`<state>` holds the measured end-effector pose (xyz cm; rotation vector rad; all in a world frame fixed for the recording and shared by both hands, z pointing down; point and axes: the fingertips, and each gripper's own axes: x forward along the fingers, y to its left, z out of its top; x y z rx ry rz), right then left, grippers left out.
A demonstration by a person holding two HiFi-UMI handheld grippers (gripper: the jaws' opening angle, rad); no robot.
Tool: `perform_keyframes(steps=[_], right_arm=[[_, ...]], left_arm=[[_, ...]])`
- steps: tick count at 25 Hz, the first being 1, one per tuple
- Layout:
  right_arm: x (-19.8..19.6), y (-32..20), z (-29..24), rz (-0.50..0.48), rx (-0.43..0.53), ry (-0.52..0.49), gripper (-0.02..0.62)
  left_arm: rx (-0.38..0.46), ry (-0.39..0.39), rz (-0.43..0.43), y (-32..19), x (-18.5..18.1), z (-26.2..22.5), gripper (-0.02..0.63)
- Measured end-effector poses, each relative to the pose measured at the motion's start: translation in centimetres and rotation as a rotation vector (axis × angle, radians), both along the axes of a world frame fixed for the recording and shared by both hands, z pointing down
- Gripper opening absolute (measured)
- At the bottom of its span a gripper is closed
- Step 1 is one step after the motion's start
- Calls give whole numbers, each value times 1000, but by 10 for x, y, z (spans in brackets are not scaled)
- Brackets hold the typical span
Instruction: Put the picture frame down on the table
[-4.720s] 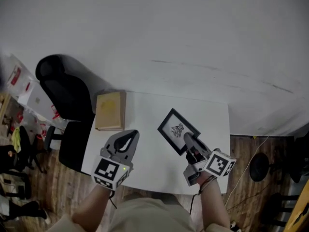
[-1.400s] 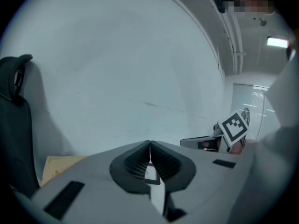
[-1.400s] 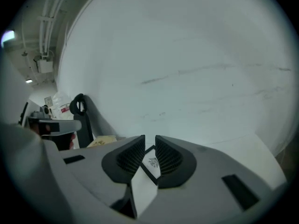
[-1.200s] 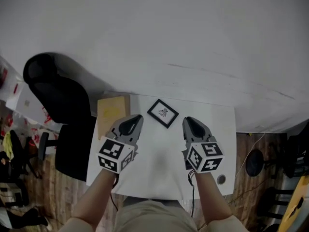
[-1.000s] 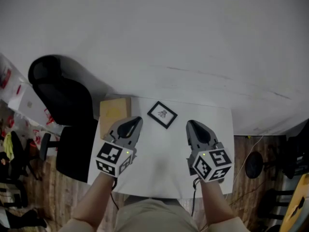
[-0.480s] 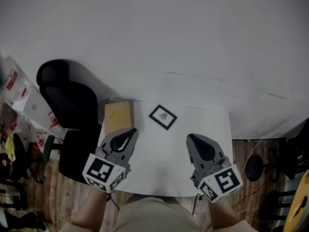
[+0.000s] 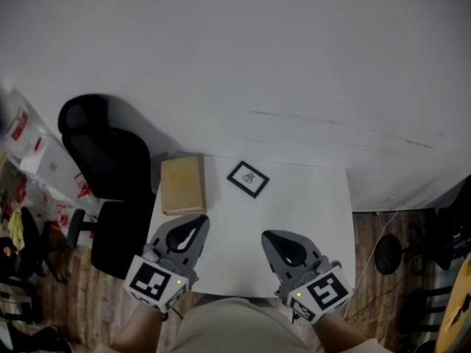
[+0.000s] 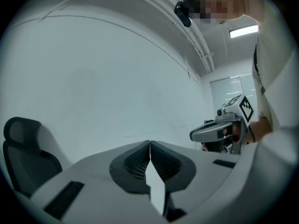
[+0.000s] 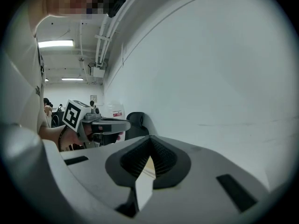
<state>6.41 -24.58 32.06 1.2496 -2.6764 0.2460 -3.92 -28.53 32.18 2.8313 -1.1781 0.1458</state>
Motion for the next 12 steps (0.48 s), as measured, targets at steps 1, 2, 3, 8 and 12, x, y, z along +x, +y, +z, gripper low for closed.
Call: perform_keyframes(steps=[1,2,3,8,12], right_arm=[[-3,2,5,-3,-14,1,23],[-5,3,8,-5,-25,1,23],[-6,4,10,-6,-31,-1,23],[-7,-2,5,-1,-12,12,23],[-7,-11,4,21,2,12,23]], left_arm=[[-8,-5,0,2,0,5,21],[-12,-15,-3,3,-1,9,21],[-15,-27,-6,4,-2,13,21],[-24,-44,0,7,-5,21,21],[-16,-33,15,1,-5,18,21]])
